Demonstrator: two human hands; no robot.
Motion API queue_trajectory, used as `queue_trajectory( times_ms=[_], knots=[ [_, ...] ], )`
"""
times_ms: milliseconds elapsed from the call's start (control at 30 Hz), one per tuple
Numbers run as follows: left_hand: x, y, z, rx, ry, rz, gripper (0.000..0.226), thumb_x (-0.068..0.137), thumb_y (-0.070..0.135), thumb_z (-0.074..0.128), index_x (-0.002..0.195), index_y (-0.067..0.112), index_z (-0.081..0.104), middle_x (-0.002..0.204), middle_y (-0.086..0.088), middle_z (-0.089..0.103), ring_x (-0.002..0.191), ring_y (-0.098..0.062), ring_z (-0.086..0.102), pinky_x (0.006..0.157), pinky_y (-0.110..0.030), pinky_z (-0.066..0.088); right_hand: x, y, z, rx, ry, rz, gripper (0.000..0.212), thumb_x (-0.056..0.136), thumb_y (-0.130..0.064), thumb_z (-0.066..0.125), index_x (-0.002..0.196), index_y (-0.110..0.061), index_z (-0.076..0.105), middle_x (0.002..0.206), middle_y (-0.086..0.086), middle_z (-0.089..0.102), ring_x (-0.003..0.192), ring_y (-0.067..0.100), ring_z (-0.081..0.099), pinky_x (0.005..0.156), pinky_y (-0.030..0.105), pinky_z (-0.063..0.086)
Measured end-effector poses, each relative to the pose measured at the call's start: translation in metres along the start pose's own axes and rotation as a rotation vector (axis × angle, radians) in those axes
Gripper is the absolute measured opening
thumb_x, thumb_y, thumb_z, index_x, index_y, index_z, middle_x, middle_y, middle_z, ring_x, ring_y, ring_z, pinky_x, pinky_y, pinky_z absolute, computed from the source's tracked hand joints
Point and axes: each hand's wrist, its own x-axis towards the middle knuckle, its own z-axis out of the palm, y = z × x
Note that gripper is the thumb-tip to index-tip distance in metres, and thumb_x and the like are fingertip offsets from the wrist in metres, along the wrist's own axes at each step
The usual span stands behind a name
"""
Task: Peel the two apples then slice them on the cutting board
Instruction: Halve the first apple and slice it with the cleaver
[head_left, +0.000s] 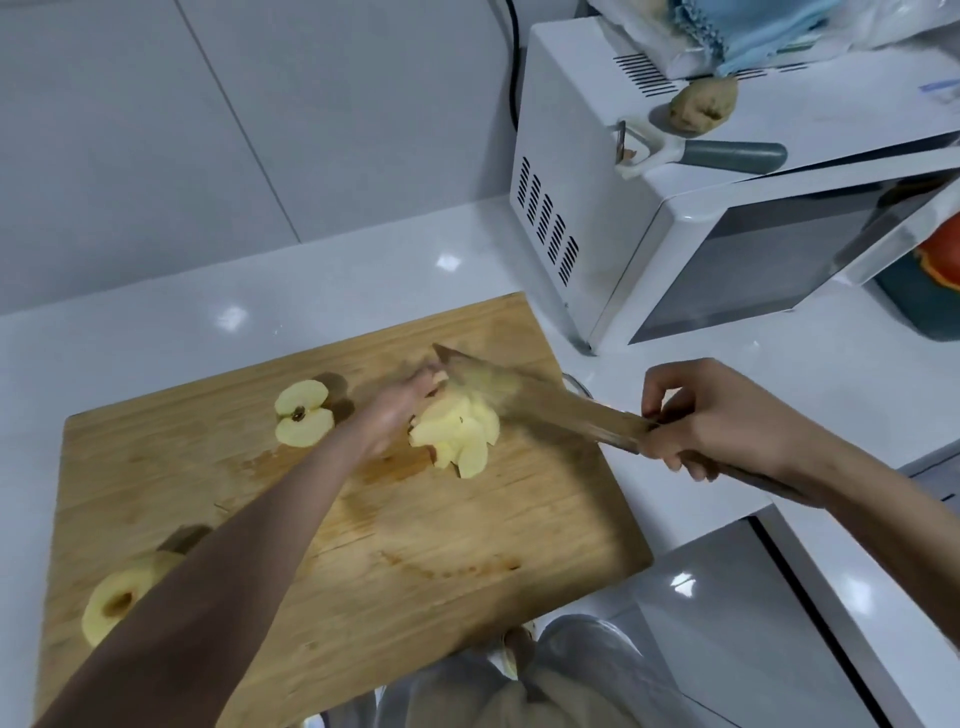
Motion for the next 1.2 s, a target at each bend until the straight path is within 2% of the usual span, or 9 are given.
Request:
queue_trajectory(
  times_ms=[200, 333, 433, 533, 700, 833, 967, 1033, 1200],
  knots=[
    [-0.023, -0.002, -0.030, 0.463, 0.585, 0.266, 0.024, 0.094, 0.024, 0.052, 0.112, 0.018, 0.068, 0.119, 0.000, 0.066, 0.111, -0.020, 0.059, 0.085, -0.025, 0.040, 0.014, -0.007, 0.020, 0.167, 0.022, -0.008, 0.008, 0.073, 0.002, 0.058, 0.074, 0.001, 0.051, 0.055, 0.019, 0.053, 0.045, 0.023, 0.041, 0.046, 0.030, 0.035],
    [-0.034, -0.021, -0.076, 0.696, 0.911, 0.088, 0.043, 0.081, 0.024, 0.066, 0.123, 0.014, 0.061, 0.124, -0.016, 0.054, 0.115, -0.035, 0.049, 0.095, -0.036, 0.038, 0.029, -0.012, 0.045, 0.156, -0.034, -0.052, 0.008, 0.080, 0.000, 0.056, 0.076, -0.007, 0.054, 0.052, 0.014, 0.054, 0.040, 0.023, 0.044, 0.044, 0.028, 0.038],
    [-0.033, -0.033, -0.104, 0.507, 0.680, -0.108, 0.067, 0.077, 0.037, 0.075, 0.134, 0.014, 0.050, 0.128, -0.016, 0.054, 0.117, -0.032, 0.049, 0.099, -0.040, 0.040, 0.041, -0.018, 0.068, 0.168, -0.073, -0.059, 0.011, 0.085, -0.003, 0.052, 0.075, -0.007, 0.056, 0.049, 0.011, 0.054, 0.040, 0.023, 0.046, 0.044, 0.031, 0.040],
    [-0.031, -0.035, -0.109, 0.233, 0.445, -0.049, 0.059, 0.075, 0.017, 0.079, 0.129, 0.011, 0.056, 0.123, -0.011, 0.059, 0.106, -0.026, 0.056, 0.085, -0.036, 0.045, 0.052, -0.027, 0.085, 0.197, -0.105, -0.048, 0.012, 0.086, -0.006, 0.052, 0.076, -0.004, 0.058, 0.050, 0.011, 0.055, 0.039, 0.023, 0.046, 0.043, 0.029, 0.040],
    [-0.027, -0.034, -0.099, 0.315, 0.282, -0.136, 0.050, 0.075, 0.012, 0.079, 0.121, 0.010, 0.058, 0.110, -0.007, 0.062, 0.090, -0.021, 0.058, 0.055, -0.026, 0.050, 0.065, -0.035, 0.100, 0.301, -0.181, 0.019, 0.014, 0.088, -0.008, 0.052, 0.075, -0.009, 0.057, 0.051, 0.012, 0.053, 0.035, 0.020, 0.043, 0.040, 0.026, 0.036],
    [-0.033, -0.052, -0.101, 0.205, 0.412, -0.153, 0.045, 0.080, 0.023, 0.075, 0.114, 0.004, 0.054, 0.109, -0.012, 0.060, 0.093, -0.029, 0.063, 0.061, -0.037, 0.057, 0.067, -0.028, 0.097, 0.291, -0.190, 0.049, 0.017, 0.088, -0.007, 0.051, 0.073, -0.012, 0.057, 0.048, 0.009, 0.052, 0.035, 0.019, 0.044, 0.040, 0.026, 0.038],
    [-0.058, -0.047, -0.110, -0.377, 0.412, -0.165, 0.019, 0.083, 0.018, 0.066, 0.096, 0.008, 0.057, 0.101, -0.013, 0.059, 0.080, -0.023, 0.063, 0.071, -0.037, 0.057, 0.056, -0.005, 0.083, -0.324, 0.088, -0.352, 0.021, 0.076, -0.014, 0.065, 0.064, -0.030, 0.059, 0.051, -0.006, 0.056, 0.049, 0.015, 0.055, 0.051, 0.028, 0.044],
    [-0.071, -0.034, -0.117, -0.449, 0.374, -0.151, 0.003, 0.090, 0.014, 0.056, 0.090, 0.012, 0.059, 0.094, -0.009, 0.058, 0.076, -0.020, 0.060, 0.063, -0.033, 0.059, 0.053, 0.005, 0.073, -0.628, 0.235, -0.521, 0.017, 0.063, -0.013, 0.072, 0.069, -0.027, 0.064, 0.055, -0.008, 0.060, 0.051, 0.018, 0.058, 0.048, 0.024, 0.043],
    [-0.085, 0.012, -0.099, -0.477, 0.080, -0.220, 0.021, 0.065, 0.016, 0.068, 0.081, 0.003, 0.068, 0.072, -0.012, 0.063, 0.059, -0.022, 0.063, 0.046, -0.026, 0.053, 0.061, 0.019, 0.058, -0.893, 0.262, -0.571, 0.025, 0.045, -0.008, 0.074, 0.059, -0.020, 0.058, 0.049, -0.003, 0.052, 0.039, 0.021, 0.050, 0.043, 0.017, 0.027]
  ],
)
